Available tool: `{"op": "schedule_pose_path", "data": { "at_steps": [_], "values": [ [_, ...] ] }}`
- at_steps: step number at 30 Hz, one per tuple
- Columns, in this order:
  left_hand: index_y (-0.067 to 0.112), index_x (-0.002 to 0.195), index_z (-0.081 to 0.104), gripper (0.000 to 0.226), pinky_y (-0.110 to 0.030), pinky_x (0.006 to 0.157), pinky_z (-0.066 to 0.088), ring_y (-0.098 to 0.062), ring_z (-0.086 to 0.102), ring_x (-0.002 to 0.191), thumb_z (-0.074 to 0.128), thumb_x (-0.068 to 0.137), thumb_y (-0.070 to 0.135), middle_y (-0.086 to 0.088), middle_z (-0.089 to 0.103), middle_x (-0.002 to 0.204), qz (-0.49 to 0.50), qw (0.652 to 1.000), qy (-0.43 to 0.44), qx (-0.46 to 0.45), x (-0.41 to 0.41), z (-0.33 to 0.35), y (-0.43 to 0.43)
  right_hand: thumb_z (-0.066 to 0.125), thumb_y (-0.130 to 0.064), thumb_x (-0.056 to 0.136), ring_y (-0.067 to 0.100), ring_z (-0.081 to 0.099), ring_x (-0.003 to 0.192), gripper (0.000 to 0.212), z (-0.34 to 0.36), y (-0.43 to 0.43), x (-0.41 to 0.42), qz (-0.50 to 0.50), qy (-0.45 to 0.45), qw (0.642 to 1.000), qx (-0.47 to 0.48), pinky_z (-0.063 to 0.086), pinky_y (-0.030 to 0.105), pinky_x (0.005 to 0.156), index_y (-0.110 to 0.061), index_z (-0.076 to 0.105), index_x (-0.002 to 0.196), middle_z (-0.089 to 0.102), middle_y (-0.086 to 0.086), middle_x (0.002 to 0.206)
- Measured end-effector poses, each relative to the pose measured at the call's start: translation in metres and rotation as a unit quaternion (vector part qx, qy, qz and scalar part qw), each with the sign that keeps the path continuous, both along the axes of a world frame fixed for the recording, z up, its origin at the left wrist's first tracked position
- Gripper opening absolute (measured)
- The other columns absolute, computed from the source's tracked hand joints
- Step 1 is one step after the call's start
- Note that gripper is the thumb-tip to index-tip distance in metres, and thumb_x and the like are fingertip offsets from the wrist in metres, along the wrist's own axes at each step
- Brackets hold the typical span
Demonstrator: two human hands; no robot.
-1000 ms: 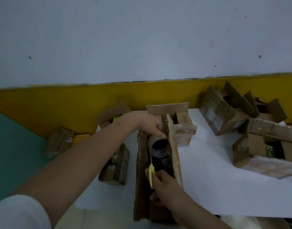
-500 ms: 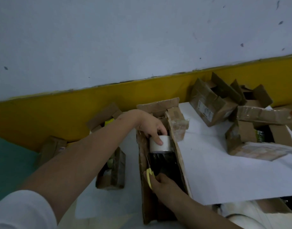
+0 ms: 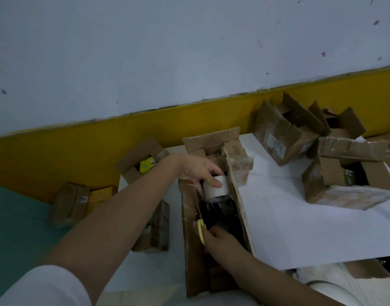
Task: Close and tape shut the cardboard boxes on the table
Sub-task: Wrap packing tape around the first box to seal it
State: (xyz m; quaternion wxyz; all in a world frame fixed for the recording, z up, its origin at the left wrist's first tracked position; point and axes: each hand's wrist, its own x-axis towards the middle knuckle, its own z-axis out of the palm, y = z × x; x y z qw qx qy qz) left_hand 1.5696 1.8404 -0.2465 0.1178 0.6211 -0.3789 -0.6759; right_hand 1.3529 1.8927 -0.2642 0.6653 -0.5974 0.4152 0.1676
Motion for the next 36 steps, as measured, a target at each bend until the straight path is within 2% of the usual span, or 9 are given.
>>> {"op": "schedule_pose_path", "data": {
  "at_steps": [4,8,12,14,18,23,27,32,36],
  "values": [
    [0.016,0.108,0.067,0.016,-0.043,0.087,0.057,-0.018,0.068,0.095,0.061,0.095,0.008,-0.004,0.068,0.108,0.016,1.000,0.003,-0.009,-0.001,-0.003,0.000,0.043,-0.071,0.089,0.022,0.056,0.105,0.062,0.004,-0.003,0.006,-0.052,0.011,0.998,0.033,0.059,0.032,0.072,-0.021,0.053,0.124,0.055,0.006,0.117],
    [0.015,0.108,0.068,0.016,-0.046,0.089,0.056,-0.023,0.067,0.098,0.062,0.094,0.008,-0.008,0.068,0.110,0.015,1.000,0.005,0.003,-0.001,-0.002,-0.004,0.047,-0.065,0.092,0.018,0.055,0.097,0.050,0.004,-0.002,0.012,-0.107,-0.009,0.993,0.051,0.060,0.035,0.077,-0.021,0.056,0.114,0.057,0.006,0.108],
    [0.018,0.106,0.068,0.015,-0.046,0.095,0.054,-0.018,0.065,0.102,0.064,0.093,0.012,-0.002,0.069,0.109,-0.044,0.998,-0.051,0.016,-0.003,0.009,-0.016,0.048,-0.063,0.093,0.020,0.057,0.097,0.048,0.000,-0.002,0.015,-0.126,-0.019,0.990,0.062,0.060,0.032,0.073,-0.021,0.057,0.114,0.058,0.008,0.106],
    [0.020,0.105,0.067,0.015,-0.049,0.098,0.052,-0.021,0.062,0.109,0.064,0.093,0.012,-0.004,0.066,0.116,-0.081,0.993,-0.081,0.032,-0.004,0.015,-0.023,0.047,-0.064,0.092,0.021,0.059,0.098,0.047,-0.004,0.000,0.015,-0.127,-0.029,0.990,0.057,0.060,0.029,0.071,-0.022,0.058,0.111,0.059,0.007,0.104],
    [0.019,0.105,0.068,0.015,-0.051,0.097,0.052,-0.027,0.060,0.117,0.065,0.092,0.012,-0.009,0.064,0.121,-0.102,0.990,-0.083,0.051,-0.004,0.015,-0.030,0.048,-0.061,0.093,0.020,0.060,0.090,0.050,-0.007,0.000,0.019,-0.153,-0.051,0.986,0.034,0.058,0.028,0.069,-0.015,0.061,0.107,0.058,0.006,0.091],
    [0.015,0.104,0.070,0.015,-0.049,0.091,0.056,-0.023,0.068,0.102,0.068,0.090,0.012,-0.011,0.069,0.115,-0.099,0.990,-0.099,0.016,-0.005,0.015,-0.033,0.047,-0.053,0.097,0.016,0.058,0.079,0.050,-0.006,-0.003,0.021,-0.141,-0.057,0.988,-0.025,0.055,0.023,0.059,-0.006,0.061,0.109,0.058,0.004,0.084],
    [0.012,0.107,0.072,0.019,-0.044,0.084,0.059,-0.013,0.071,0.085,0.071,0.088,0.014,-0.002,0.072,0.100,-0.095,0.988,-0.118,-0.018,-0.006,0.018,-0.034,0.047,-0.050,0.098,0.015,0.058,0.076,0.045,-0.005,-0.005,0.020,-0.133,-0.060,0.988,-0.058,0.053,0.022,0.054,-0.007,0.061,0.103,0.059,0.003,0.082],
    [0.011,0.109,0.072,0.023,-0.042,0.082,0.060,-0.015,0.070,0.087,0.073,0.087,0.018,-0.002,0.072,0.098,-0.098,0.985,-0.135,-0.035,-0.009,0.020,-0.035,0.047,-0.051,0.098,0.015,0.059,0.077,0.046,-0.004,-0.006,0.018,-0.127,-0.052,0.989,-0.052,0.052,0.022,0.052,-0.007,0.062,0.102,0.060,0.004,0.081],
    [0.015,0.101,0.072,0.013,-0.042,0.082,0.060,-0.014,0.069,0.087,0.072,0.087,0.016,-0.002,0.071,0.097,-0.087,0.988,-0.129,-0.027,-0.010,0.017,-0.034,0.048,-0.051,0.097,0.016,0.059,0.076,0.049,-0.003,-0.005,0.018,-0.128,-0.057,0.989,-0.044,0.053,0.023,0.054,-0.004,0.061,0.102,0.059,0.003,0.078]
  ]
}}
